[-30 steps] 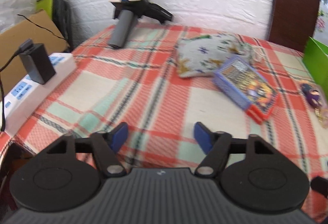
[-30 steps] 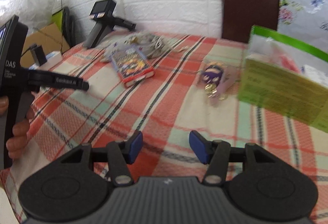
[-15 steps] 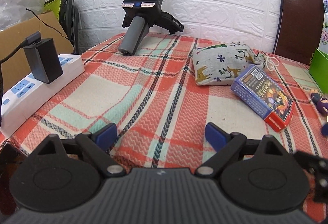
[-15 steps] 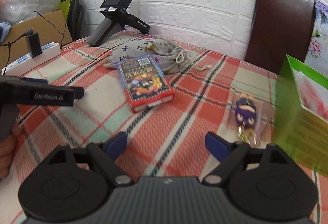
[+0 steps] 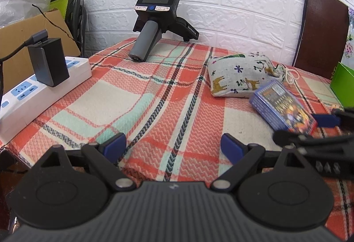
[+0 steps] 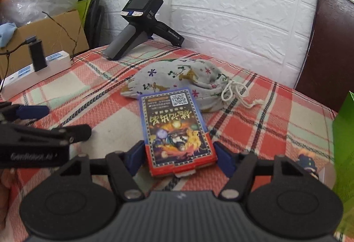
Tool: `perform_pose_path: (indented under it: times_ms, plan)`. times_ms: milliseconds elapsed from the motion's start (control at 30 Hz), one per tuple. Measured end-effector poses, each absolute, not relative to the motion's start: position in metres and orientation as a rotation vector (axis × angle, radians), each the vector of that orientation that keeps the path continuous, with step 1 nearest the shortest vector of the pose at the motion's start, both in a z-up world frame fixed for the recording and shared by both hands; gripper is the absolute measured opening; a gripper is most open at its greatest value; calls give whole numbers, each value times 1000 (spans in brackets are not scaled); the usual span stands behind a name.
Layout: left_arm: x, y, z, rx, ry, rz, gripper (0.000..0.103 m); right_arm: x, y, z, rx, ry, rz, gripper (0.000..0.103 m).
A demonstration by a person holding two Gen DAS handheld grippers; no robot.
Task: Organize objects
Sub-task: 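Close the left tool on the card pack and lift it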
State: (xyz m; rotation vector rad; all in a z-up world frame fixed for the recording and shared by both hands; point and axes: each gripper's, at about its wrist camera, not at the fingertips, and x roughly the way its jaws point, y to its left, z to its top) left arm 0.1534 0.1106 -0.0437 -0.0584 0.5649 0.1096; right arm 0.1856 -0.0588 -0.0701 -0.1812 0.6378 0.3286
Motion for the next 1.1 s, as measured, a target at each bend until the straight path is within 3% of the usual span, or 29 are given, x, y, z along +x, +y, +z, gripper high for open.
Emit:
perform_pose_path:
  times_ms: [433, 667, 833, 1100]
  plan:
    - [158, 105, -44, -18, 591, 117, 95, 32, -164, -68, -71, 647, 111, 65]
    - [132, 48, -11, 66, 632, 14, 92, 15, -185, -68, -7, 666, 74, 78]
    - [115, 1, 6, -30, 759, -277, 92, 14, -185, -70, -6, 655, 90, 79]
    - [114, -59, -10, -80, 945, -486, 93, 8, -191, -69, 2, 640, 93, 79]
